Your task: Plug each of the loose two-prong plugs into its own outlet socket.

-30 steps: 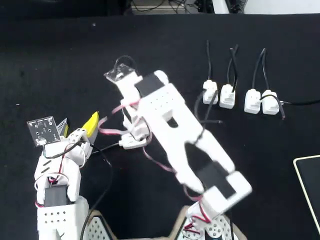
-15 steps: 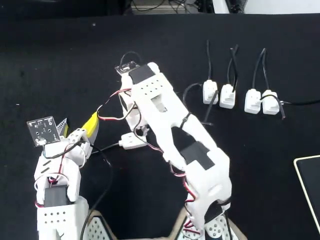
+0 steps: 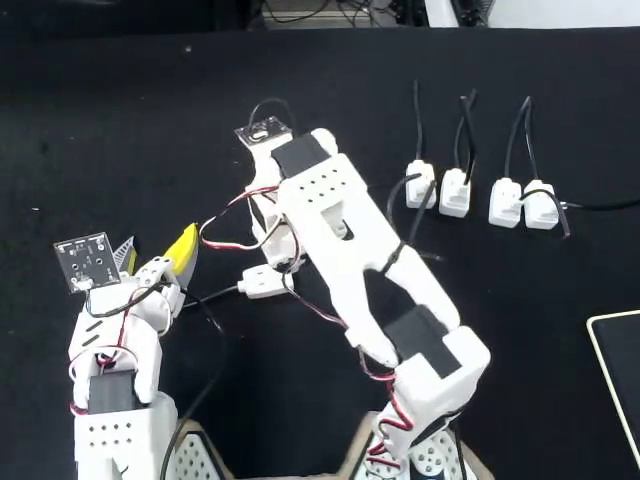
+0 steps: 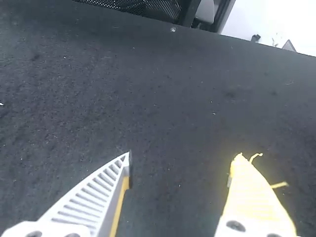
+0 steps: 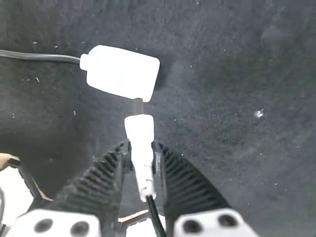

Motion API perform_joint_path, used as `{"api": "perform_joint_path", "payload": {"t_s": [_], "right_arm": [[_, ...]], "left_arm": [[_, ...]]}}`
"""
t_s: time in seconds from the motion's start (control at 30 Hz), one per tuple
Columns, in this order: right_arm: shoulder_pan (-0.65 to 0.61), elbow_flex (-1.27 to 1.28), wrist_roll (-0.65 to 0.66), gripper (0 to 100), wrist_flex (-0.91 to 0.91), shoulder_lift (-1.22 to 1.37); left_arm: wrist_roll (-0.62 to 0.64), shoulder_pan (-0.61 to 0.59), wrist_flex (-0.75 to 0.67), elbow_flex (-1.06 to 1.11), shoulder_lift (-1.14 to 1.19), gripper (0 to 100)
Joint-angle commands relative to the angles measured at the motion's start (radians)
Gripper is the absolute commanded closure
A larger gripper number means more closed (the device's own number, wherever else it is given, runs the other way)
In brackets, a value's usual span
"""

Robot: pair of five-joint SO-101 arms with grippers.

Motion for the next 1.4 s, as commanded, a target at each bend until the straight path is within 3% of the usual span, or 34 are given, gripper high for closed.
{"api": "perform_joint_path", "payload": {"t_s": [0.0,0.53,1.37], "right_arm": [[0.002,-0.088,-0.009,98.5,0.034,0.076],[-0.014,-0.154,-0.012,98.7,0.035,0.229],[-0.014,-0.145,-0.046,98.7,0.037,0.223]], "left_arm": [[0.000,-0.001,0.002,0.016,-0.021,68],[-0.002,-0.002,0.000,0.016,-0.023,68],[-0.002,-0.007,0.000,0.016,-0.023,68]]}}
